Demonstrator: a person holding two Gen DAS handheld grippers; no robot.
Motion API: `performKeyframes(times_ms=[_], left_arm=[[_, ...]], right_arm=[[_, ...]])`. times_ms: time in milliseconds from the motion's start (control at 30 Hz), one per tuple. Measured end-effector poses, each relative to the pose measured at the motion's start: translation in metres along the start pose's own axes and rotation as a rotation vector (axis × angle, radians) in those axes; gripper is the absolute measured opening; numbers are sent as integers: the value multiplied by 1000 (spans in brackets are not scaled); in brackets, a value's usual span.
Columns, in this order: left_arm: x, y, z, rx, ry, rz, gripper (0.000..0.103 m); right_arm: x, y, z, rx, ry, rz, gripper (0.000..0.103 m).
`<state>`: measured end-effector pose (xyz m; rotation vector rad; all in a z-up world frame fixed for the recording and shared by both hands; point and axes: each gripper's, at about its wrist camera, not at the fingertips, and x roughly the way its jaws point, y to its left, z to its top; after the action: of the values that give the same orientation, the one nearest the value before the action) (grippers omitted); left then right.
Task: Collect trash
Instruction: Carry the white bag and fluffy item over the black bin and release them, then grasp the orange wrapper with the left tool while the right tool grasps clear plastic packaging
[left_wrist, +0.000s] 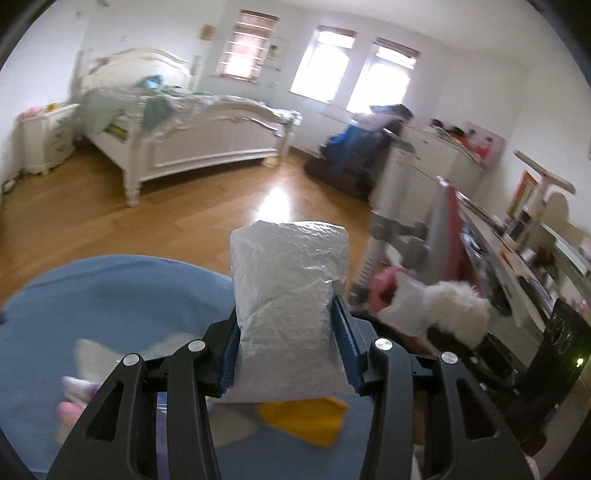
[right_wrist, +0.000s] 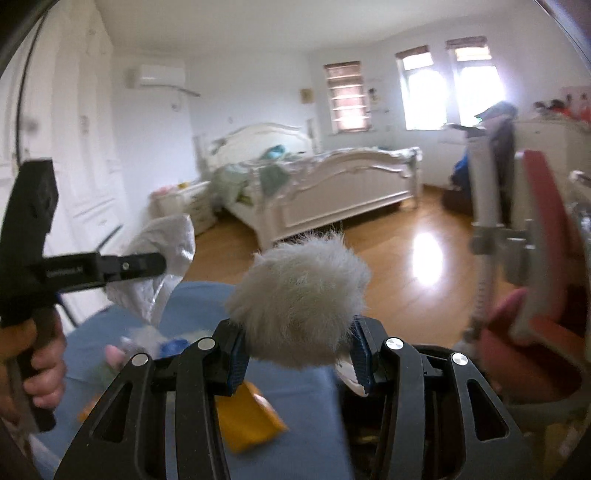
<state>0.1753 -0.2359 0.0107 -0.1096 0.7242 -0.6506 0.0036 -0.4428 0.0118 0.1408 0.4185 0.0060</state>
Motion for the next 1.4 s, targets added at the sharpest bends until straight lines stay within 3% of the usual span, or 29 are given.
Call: performKeyframes(times_ms=[167, 467, 867, 1100, 1200, 1233, 1267, 1333, 1400], left_arm=[[33, -40, -12, 36, 47, -70, 45], [84, -85, -35, 73, 144, -113, 45], [129, -102, -51, 92, 234, -100, 45], [141, -107, -53, 98, 257, -97, 46], [145, -109, -52, 100, 264, -102, 51], [145, -109, -50, 99, 264, -99, 59], [144, -109, -49, 96, 257, -94, 73], [139, -107, -44, 89, 219, -83, 88], [132, -105, -40, 90, 201, -86, 89]], right_arm=[[-12, -41, -22, 2, 16, -95, 46], [3, -82, -58, 52, 58, -173, 46], [19, -112, -81, 86, 110, -189, 46], [26, -117, -78, 94, 127, -188, 46], [30, -121, -79, 102, 142, -183, 58], [31, -122, -77, 104, 143, -183, 66], [31, -123, -75, 106, 135, -183, 74], [30, -123, -72, 100, 129, -184, 77], [29, -122, -72, 96, 131, -186, 77]])
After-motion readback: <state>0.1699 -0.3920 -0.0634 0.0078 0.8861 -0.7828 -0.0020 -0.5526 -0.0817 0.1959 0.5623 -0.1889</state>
